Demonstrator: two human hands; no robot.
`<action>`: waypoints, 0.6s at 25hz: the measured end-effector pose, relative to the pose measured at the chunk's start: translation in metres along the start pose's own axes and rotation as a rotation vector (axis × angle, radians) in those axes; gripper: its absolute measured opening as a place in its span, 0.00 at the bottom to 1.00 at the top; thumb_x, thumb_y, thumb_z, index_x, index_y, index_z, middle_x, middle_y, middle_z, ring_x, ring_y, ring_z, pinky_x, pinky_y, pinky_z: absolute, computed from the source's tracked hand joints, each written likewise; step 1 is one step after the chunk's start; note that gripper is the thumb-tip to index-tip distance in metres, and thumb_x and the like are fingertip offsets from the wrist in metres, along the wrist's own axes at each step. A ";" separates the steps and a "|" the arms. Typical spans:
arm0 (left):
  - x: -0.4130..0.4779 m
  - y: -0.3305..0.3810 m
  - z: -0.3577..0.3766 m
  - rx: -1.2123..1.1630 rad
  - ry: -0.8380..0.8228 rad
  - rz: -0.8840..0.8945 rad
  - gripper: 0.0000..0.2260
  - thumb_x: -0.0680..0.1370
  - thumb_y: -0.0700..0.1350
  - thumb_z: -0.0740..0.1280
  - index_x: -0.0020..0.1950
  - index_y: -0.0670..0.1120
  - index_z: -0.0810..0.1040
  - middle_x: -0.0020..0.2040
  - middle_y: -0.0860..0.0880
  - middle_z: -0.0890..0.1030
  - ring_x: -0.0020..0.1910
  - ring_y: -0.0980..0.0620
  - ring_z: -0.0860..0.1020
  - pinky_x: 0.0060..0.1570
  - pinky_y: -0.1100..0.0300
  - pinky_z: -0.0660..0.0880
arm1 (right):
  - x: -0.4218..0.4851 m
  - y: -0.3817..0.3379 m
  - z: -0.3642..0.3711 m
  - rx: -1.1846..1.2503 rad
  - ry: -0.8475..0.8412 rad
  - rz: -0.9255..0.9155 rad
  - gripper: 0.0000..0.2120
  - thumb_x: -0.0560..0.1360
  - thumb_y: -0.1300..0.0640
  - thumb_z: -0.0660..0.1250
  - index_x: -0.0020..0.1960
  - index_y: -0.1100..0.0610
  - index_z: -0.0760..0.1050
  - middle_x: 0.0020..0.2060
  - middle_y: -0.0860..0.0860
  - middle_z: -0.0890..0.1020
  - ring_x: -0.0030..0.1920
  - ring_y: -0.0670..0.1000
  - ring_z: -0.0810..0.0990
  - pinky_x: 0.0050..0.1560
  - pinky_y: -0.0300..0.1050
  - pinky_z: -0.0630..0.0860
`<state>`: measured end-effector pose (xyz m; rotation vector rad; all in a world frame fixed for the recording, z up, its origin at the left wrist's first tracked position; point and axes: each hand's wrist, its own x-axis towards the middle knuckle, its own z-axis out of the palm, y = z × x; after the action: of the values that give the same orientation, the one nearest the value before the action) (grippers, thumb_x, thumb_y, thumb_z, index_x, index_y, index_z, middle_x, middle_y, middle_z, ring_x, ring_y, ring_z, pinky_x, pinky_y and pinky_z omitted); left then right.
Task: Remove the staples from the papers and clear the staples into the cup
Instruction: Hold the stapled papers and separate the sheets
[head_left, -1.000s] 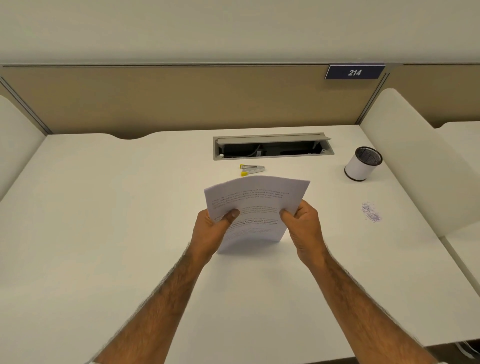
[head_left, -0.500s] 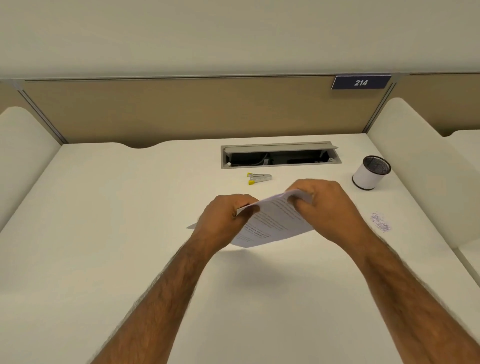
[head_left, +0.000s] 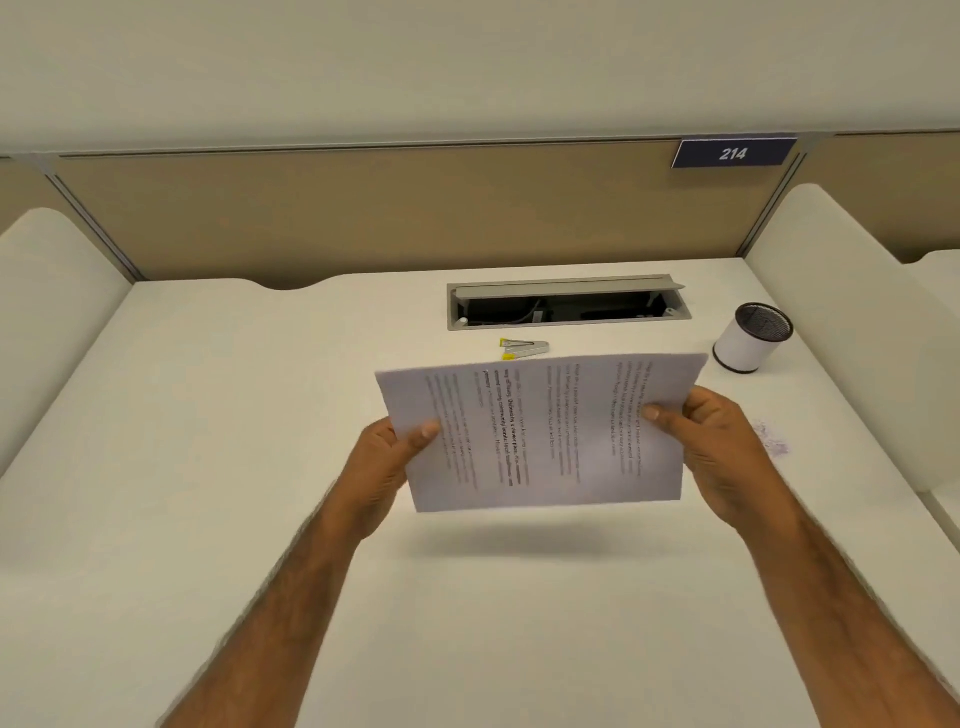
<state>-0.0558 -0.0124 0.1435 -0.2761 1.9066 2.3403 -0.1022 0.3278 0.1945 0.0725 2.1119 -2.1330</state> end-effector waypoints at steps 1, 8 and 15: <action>0.000 -0.002 0.003 -0.001 -0.013 -0.008 0.17 0.71 0.54 0.80 0.57 0.49 0.87 0.60 0.45 0.86 0.59 0.43 0.84 0.62 0.46 0.81 | 0.000 0.006 -0.002 0.042 0.010 -0.003 0.11 0.75 0.62 0.69 0.57 0.55 0.81 0.55 0.54 0.85 0.56 0.57 0.83 0.57 0.51 0.78; 0.004 -0.006 0.008 0.059 0.040 0.028 0.11 0.74 0.44 0.78 0.56 0.47 0.86 0.55 0.47 0.88 0.56 0.43 0.85 0.52 0.57 0.83 | 0.001 0.045 0.002 0.074 0.080 0.028 0.10 0.74 0.63 0.71 0.54 0.55 0.82 0.52 0.54 0.86 0.55 0.59 0.83 0.60 0.56 0.77; 0.007 -0.011 0.016 0.108 0.077 0.061 0.10 0.73 0.49 0.74 0.54 0.52 0.87 0.53 0.49 0.88 0.51 0.48 0.86 0.55 0.50 0.83 | 0.004 0.049 0.009 0.068 0.101 -0.005 0.10 0.77 0.65 0.69 0.54 0.54 0.82 0.52 0.51 0.86 0.53 0.54 0.84 0.55 0.50 0.79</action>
<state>-0.0616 0.0050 0.1344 -0.3059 2.0978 2.2855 -0.0991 0.3187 0.1453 0.1863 2.0943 -2.2499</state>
